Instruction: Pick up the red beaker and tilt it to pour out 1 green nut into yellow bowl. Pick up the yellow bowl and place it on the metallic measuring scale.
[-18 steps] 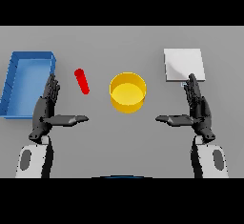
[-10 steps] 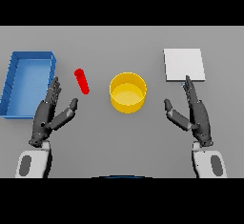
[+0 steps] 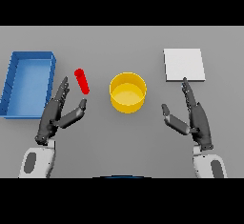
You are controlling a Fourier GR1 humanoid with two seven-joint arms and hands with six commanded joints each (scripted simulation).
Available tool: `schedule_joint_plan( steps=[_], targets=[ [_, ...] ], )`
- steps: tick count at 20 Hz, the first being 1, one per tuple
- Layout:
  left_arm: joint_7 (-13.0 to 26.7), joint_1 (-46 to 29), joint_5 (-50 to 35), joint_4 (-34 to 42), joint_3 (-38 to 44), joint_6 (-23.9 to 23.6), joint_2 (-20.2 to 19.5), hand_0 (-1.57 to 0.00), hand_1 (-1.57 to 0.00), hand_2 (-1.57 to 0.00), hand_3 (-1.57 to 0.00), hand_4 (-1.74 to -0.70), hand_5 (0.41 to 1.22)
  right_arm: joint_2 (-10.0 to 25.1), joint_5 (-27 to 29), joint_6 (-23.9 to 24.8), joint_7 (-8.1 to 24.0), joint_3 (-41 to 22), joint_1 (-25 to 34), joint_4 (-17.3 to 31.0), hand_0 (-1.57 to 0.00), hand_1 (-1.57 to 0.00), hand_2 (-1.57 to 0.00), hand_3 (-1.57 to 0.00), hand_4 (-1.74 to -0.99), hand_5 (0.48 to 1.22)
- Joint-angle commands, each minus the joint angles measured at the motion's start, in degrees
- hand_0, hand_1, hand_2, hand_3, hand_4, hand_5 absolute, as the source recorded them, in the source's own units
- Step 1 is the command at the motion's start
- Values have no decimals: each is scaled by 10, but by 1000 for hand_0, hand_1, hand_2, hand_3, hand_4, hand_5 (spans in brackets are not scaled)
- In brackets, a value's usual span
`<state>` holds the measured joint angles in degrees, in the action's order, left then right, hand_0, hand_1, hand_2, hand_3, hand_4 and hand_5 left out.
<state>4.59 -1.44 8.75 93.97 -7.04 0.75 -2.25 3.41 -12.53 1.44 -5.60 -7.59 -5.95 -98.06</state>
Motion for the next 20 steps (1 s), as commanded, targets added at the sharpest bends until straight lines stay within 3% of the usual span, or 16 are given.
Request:
schedule_joint_plan(
  steps=[1,6,14,20],
  targets=[
    [-2,19,-5,-17,4,2,3,1,1,1,1,-1331,713,-2,-1,-1,4,-3,1,-3,1,1,1,1,-1280,679],
    [-15,90,3,-108,23,-7,6,1,1,1,1,-1382,739,-3,4,4,1,6,5,10,1,1,1,1,-1312,681],
    [-38,187,-2,-257,63,-16,8,1,1,1,1,-1330,714,-3,10,3,11,11,9,5,1,1,1,1,-1338,688],
    [-50,246,4,-323,76,-20,5,1,1,1,1,-1311,703,-9,17,2,13,12,17,13,1,1,1,1,-1329,684]
  ],
)
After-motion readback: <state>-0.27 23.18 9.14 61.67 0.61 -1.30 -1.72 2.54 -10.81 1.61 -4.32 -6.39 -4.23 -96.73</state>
